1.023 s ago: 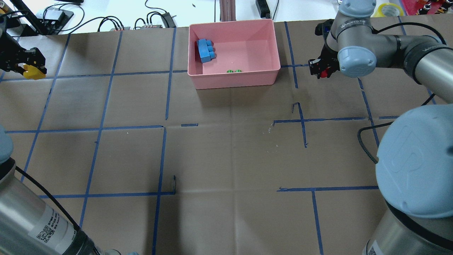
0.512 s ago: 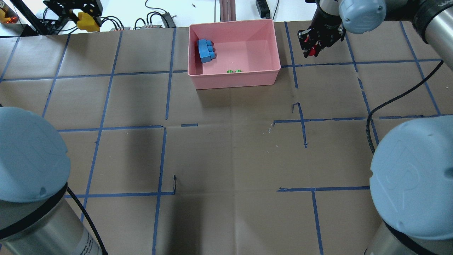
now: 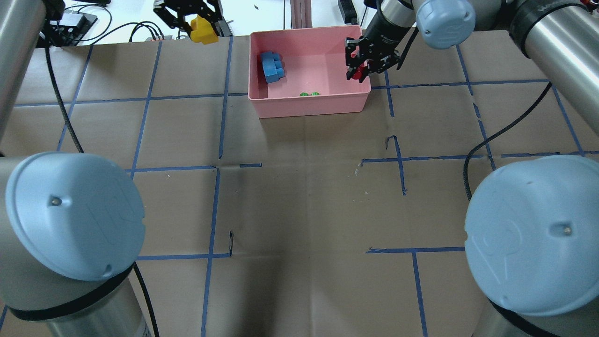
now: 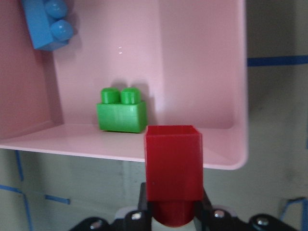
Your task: Put all blocks into box
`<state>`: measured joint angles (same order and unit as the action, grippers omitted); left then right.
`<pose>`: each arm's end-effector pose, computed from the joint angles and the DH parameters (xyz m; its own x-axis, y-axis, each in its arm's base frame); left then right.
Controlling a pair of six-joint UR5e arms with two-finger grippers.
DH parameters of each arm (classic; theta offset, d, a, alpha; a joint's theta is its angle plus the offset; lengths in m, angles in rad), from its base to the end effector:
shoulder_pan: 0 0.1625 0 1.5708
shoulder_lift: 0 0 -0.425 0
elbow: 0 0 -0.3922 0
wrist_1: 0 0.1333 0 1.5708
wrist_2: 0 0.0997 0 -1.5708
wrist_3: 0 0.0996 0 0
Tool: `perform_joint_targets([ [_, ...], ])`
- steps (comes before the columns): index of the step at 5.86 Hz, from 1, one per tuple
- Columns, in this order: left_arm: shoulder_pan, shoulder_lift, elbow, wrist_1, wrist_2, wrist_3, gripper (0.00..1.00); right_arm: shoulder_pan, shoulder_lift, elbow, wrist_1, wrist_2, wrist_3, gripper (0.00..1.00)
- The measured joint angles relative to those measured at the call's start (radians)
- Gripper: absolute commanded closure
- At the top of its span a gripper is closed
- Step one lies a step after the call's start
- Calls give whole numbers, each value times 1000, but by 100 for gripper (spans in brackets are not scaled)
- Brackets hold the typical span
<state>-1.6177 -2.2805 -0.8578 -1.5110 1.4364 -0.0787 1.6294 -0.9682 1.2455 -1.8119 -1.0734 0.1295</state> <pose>-0.1828 -0.7671 0.3940 -0.9901 -0.0236 0.1383 -0.0311 0.9981 -0.0523 0.2224 -0.7027 0.3142 -0.8785 0.0949 -0.4682 0.0554 0.9937 0.0975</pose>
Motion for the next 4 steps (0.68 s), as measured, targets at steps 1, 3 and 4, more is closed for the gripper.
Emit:
perform_joint_targets([
  [1, -30, -42, 11, 40, -2, -45, 89, 14, 25, -16, -3, 75, 40, 1],
  [3, -56, -85, 14, 96, -2, -94, 89, 20, 43, -34, -4, 101, 51, 1],
  [4, -72, -100, 13, 126, -2, -127, 89, 20, 45, -35, -2, 95, 45, 1],
])
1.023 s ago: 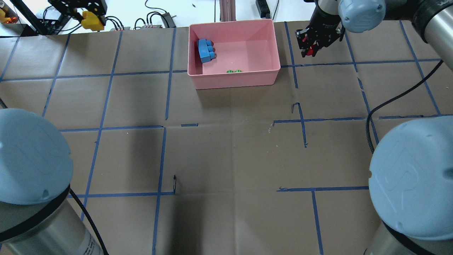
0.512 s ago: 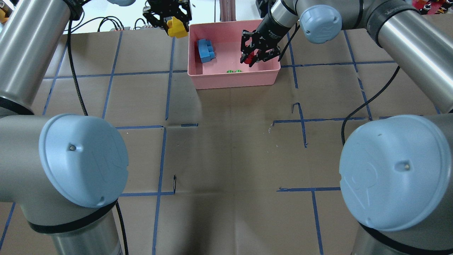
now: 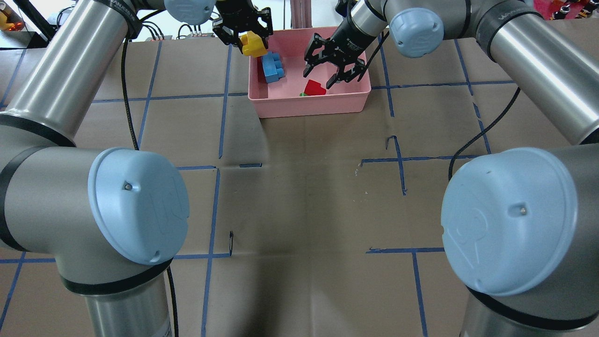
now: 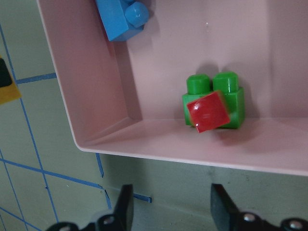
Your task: Put all blocks into box
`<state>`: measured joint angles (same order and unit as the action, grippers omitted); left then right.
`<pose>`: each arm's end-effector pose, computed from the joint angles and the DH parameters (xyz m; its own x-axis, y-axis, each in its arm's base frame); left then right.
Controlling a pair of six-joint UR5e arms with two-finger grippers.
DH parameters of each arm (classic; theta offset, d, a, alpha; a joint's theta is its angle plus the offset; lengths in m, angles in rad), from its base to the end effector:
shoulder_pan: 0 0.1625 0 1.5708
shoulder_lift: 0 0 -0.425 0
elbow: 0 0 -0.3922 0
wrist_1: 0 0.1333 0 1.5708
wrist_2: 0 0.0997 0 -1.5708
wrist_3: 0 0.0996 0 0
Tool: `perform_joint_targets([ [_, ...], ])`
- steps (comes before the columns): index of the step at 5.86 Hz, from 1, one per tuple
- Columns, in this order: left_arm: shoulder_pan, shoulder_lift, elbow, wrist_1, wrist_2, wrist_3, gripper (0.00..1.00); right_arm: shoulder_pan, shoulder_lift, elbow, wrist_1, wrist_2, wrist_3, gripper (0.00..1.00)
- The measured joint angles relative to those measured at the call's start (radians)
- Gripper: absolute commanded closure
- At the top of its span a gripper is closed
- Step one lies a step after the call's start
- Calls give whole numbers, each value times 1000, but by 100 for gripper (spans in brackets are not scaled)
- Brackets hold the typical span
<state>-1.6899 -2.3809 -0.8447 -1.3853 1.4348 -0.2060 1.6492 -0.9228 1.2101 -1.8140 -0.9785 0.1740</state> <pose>-0.2418 -0.7847 0.3345 -0.9855 -0.0735 0.1527 -0.0852 0.9938 -0.0716 0.2454 -0.7116 0.3033 -0.8301 0.1326 -0.5417 0.0665 0.9879 0.1400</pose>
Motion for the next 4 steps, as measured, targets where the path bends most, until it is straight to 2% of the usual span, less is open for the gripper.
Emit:
perform_joint_targets([
  [1, -23, -20, -2, 38, 2, -42, 69, -1, -4, 1, 5, -4, -4, 1],
  [2, -43, -39, -4, 71, 14, -72, 22, -7, -10, 3, 10, -23, -24, 1],
  [3, -57, -53, -6, 92, 32, -99, 2, -23, -29, 6, 14, -97, -69, 1],
  [4, -62, -57, -5, 101, 41, -126, 1, -49, -75, 12, 19, -215, -107, 1],
])
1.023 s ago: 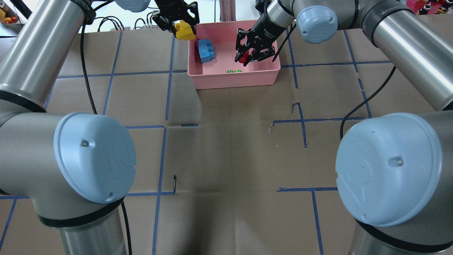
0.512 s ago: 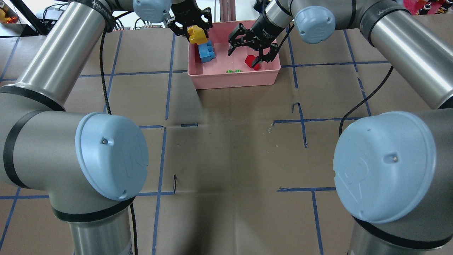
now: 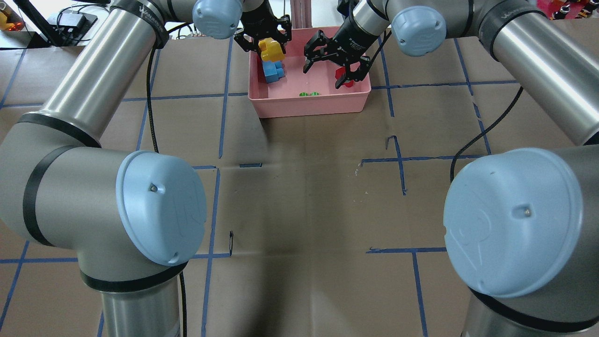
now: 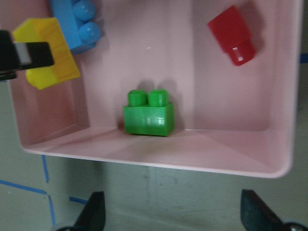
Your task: Put all blocks into box
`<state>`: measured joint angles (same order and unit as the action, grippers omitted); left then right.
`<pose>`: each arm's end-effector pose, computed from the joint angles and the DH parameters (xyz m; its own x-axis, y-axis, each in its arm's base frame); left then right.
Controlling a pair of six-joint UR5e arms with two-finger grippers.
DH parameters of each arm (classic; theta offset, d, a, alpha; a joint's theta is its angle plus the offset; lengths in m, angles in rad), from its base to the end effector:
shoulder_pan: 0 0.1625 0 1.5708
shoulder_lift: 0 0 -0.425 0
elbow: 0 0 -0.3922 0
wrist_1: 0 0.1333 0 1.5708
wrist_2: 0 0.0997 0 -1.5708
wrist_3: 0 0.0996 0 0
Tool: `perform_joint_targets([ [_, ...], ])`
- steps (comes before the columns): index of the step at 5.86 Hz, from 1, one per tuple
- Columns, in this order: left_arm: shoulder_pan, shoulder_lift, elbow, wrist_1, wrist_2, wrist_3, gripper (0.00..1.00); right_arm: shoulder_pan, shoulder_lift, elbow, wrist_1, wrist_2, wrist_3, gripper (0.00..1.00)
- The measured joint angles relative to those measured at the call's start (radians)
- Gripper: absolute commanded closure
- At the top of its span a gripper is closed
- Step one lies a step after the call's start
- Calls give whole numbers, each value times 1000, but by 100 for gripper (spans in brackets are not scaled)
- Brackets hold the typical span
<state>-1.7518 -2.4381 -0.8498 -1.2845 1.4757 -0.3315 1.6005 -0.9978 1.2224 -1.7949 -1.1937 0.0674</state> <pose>-0.2889 -0.7855 0.2960 -0.9817 -0.1352 0.1343 -0.1494 0.9836 -0.1013 0.1911 -0.7071 0.3396 -0.9292 0.0400 -0.3673 0.0330 0.9991 0.0253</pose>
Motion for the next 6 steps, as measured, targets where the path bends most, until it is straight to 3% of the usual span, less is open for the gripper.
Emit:
perform_joint_targets([
  [2, 20, 22, 5, -5, 0, 2, 1, -39, -118, 22, 8, -173, -34, 0],
  [3, 57, 58, -2, -36, 0, 50, 1, -44, -185, 55, 9, -209, -39, 0],
  [5, 149, 211, -84, -195, 4, 247, 1, -43, -358, 250, 68, -225, -38, 0],
  [6, 173, 323, -182, -259, 17, 313, 1, -40, -434, 349, 97, -227, -39, 0],
])
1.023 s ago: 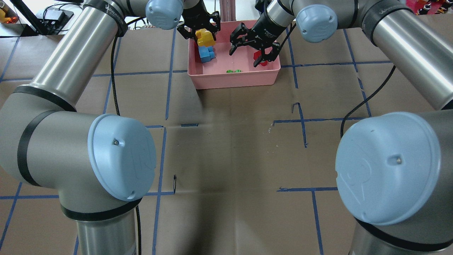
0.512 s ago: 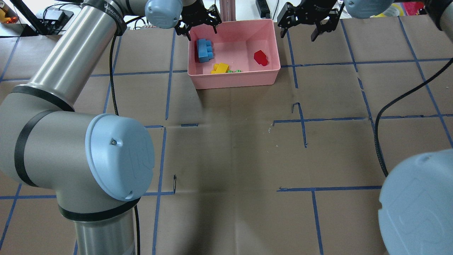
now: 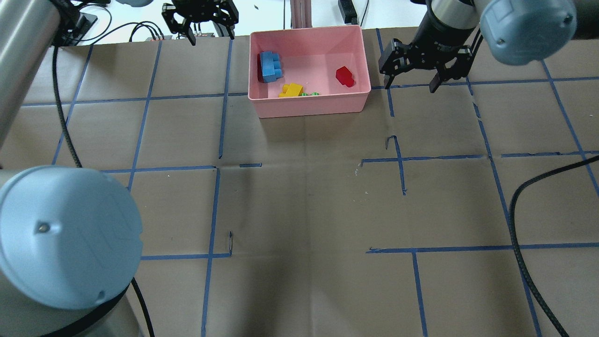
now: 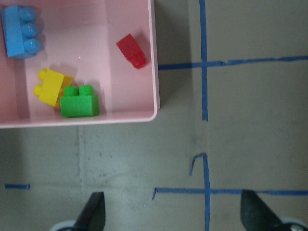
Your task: Put all blocks into box
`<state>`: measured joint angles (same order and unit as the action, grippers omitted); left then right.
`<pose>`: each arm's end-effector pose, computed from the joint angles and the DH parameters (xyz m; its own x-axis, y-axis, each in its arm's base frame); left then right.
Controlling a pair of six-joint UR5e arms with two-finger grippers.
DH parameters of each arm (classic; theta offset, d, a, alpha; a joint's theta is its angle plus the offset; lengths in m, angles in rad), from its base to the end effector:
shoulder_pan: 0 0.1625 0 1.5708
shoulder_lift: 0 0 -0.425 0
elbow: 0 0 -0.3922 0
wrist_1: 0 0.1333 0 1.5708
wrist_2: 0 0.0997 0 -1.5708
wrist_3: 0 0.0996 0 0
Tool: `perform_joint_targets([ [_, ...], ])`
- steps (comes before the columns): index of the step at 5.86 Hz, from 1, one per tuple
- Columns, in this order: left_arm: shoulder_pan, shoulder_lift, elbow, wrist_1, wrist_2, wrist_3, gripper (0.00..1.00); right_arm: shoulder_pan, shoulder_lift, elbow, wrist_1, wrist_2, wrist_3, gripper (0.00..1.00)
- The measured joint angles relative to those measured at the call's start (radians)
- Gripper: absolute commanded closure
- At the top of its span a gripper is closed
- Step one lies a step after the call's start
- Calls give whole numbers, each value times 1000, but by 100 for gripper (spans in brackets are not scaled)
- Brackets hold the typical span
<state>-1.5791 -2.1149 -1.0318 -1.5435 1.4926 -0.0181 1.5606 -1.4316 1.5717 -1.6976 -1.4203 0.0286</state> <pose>-0.1470 -0.7129 0.4271 -0.9969 -0.0081 0.0785 -0.0097 0.9997 -0.0208 0.1427 -0.5472 0.4288 -0.9879 0.0407 -0.1495 0.0385 0.9991 0.0176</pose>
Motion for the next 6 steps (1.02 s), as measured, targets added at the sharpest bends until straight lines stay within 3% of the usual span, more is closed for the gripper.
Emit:
perform_joint_targets([
  [1, 13, 134, -136, -39, 33, 50, 1, 8, -61, 43, 27, 1, -4, 0],
  [3, 32, 354, -342, -55, 82, 177, 0, 74, -129, 30, 170, -46, -8, 0],
  [4, 32, 425, -387, -58, 85, 191, 0, 105, -154, -10, 233, -105, 2, 0],
  [6, 31, 483, -424, -57, 81, 192, 0, 115, -174, -64, 262, -137, 8, 0],
])
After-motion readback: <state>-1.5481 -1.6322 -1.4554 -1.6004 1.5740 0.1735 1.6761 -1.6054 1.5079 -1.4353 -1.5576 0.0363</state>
